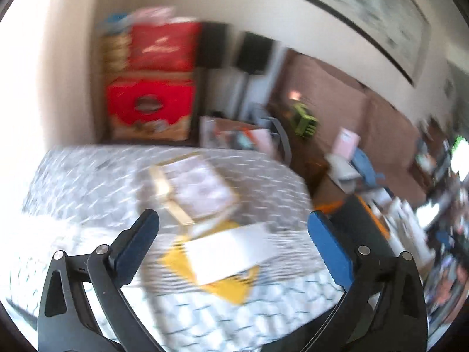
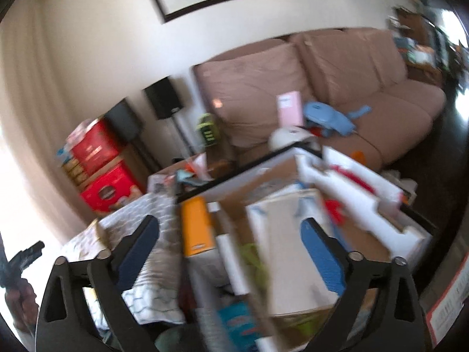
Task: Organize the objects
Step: 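Move both grippers over the blanket toward the white card on the yellow envelope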
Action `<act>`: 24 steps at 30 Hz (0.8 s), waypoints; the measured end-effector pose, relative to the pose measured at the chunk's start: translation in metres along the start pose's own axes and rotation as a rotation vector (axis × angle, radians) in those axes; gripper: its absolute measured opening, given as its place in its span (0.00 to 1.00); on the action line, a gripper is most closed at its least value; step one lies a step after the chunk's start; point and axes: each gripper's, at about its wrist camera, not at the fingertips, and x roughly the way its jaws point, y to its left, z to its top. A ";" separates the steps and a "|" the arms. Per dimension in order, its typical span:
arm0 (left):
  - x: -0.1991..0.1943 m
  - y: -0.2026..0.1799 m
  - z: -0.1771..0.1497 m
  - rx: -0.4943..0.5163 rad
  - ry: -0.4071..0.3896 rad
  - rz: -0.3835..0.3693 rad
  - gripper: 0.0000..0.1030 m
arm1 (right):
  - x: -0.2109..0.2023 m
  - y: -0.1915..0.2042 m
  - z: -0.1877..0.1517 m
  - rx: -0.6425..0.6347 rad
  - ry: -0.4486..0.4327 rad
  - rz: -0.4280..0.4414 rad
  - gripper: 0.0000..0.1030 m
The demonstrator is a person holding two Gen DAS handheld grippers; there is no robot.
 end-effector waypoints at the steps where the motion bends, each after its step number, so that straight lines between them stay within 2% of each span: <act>1: -0.001 0.022 0.002 -0.057 0.003 0.009 0.99 | 0.008 0.015 -0.003 -0.024 0.019 0.017 1.00; 3: -0.001 0.055 0.001 -0.129 0.006 0.032 0.99 | 0.022 0.034 -0.008 -0.041 0.044 0.050 1.00; 5: 0.002 0.076 -0.002 -0.160 0.016 0.058 0.99 | 0.040 0.055 -0.014 -0.041 0.077 0.086 1.00; 10: 0.017 0.097 -0.023 -0.161 0.075 0.055 0.99 | 0.090 0.109 -0.041 -0.101 0.221 0.164 0.99; 13: 0.035 0.089 -0.037 -0.112 0.132 0.033 0.99 | 0.118 0.142 -0.059 -0.173 0.307 0.187 0.99; 18: 0.058 0.067 -0.052 -0.035 0.197 0.018 0.99 | 0.152 0.178 -0.083 -0.277 0.402 0.200 0.99; 21: 0.070 0.055 -0.055 0.016 0.203 0.003 0.99 | 0.168 0.193 -0.096 -0.313 0.480 0.253 0.99; 24: 0.086 0.048 -0.053 0.098 0.232 0.028 0.99 | 0.181 0.201 -0.101 -0.299 0.520 0.318 0.99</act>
